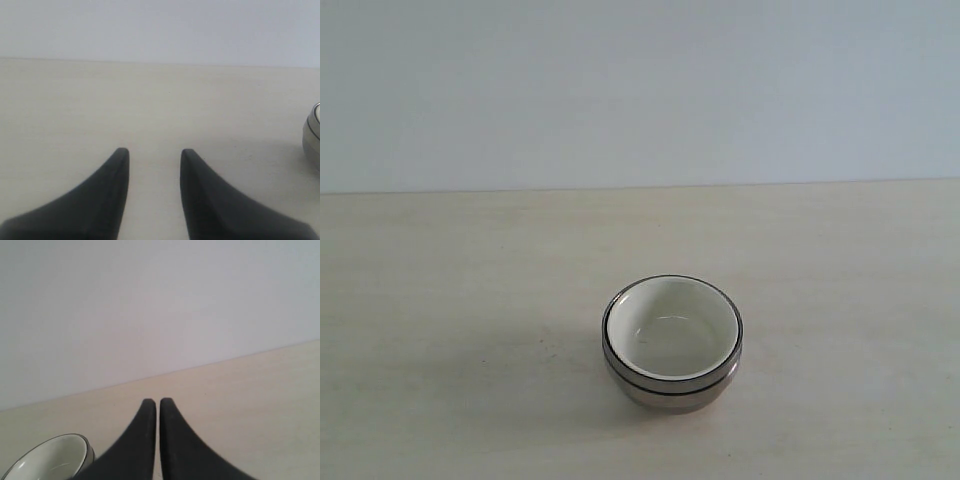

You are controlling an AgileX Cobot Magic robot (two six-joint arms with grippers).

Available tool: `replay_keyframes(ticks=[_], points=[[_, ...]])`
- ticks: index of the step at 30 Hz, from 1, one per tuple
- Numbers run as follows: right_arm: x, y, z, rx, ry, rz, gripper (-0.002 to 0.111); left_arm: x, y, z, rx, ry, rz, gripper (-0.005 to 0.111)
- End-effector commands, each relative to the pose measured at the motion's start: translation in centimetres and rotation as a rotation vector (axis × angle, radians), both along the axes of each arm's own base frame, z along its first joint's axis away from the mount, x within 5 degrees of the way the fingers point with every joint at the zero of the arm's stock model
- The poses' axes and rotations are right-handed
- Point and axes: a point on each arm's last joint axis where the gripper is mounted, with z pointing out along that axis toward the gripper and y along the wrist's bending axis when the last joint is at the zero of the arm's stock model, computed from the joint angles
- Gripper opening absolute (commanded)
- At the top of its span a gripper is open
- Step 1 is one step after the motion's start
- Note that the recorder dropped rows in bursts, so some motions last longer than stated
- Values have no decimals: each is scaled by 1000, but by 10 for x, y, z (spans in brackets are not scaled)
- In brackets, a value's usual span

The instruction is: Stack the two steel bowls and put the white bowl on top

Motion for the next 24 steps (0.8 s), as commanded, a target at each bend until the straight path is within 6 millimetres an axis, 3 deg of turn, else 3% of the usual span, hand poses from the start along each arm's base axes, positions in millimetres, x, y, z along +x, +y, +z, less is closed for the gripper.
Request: replay_keyframes(ticks=[1,24], points=[[0,0,-1,-11,-4,-2,0,0,0,-1,1,-6,3,32],[0,0,-1,80,10,6,0,0,0,-1,1,-6,3,32]])
